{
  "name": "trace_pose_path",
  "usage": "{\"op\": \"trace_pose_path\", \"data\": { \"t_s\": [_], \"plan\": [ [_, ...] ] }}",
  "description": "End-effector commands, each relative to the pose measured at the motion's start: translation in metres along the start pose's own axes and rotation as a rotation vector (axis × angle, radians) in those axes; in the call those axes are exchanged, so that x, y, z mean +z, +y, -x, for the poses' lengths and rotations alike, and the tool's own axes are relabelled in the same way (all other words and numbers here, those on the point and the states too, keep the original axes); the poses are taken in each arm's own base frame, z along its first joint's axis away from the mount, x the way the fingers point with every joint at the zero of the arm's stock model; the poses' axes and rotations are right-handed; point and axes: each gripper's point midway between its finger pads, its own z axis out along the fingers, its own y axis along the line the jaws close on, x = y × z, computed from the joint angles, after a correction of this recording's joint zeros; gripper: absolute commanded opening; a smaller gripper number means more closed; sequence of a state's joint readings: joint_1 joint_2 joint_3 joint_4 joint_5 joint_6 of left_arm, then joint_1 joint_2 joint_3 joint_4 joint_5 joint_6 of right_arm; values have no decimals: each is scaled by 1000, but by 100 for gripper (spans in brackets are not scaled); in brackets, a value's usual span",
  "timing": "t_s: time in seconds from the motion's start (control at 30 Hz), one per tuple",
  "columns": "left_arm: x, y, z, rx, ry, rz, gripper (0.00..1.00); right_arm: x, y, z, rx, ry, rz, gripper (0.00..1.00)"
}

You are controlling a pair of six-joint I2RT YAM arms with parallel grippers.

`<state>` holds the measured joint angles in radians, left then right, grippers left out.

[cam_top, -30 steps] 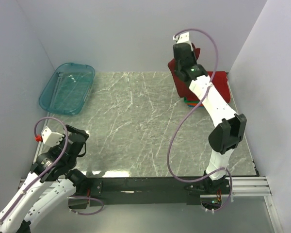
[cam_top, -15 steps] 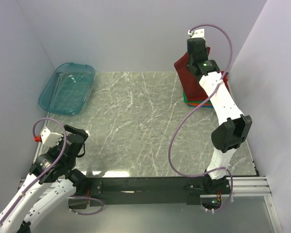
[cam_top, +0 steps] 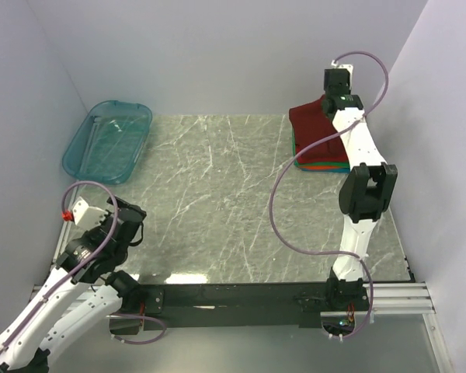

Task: Fold and stack the t-shirts
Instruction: Neatly place the folded tshirt to the corner

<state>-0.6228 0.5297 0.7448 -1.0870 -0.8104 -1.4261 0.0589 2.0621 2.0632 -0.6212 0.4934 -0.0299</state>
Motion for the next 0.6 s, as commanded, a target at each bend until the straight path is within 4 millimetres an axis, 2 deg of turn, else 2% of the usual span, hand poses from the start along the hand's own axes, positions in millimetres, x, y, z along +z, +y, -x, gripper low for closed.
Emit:
{"op": "trace_pose_path", "data": {
  "t_s": [0.0,0.03,0.07,0.2,0.47,0.53,0.57],
  "plan": [
    [-3,-15,13,-25,-36,-32,99,3,-7,16,154,-22,47,0],
    [-3,-15,13,-21,-37,-29,99,10,-7,9,163,-2,49,0],
    [-2,-16,13,-19,-41,-25,100,17,-17,5,198,14,35,0],
    [-1,-19,12,-8,-41,-21,99,28,-24,-16,238,81,35,0],
    [3,-27,8,12,-35,-27,99,43,-33,-38,282,162,28,2],
    [4,-28,7,23,-33,-26,100,45,-36,-39,288,169,26,25],
    [4,-30,8,19,-34,-31,99,45,-38,-39,288,170,25,40]
  ]
}}
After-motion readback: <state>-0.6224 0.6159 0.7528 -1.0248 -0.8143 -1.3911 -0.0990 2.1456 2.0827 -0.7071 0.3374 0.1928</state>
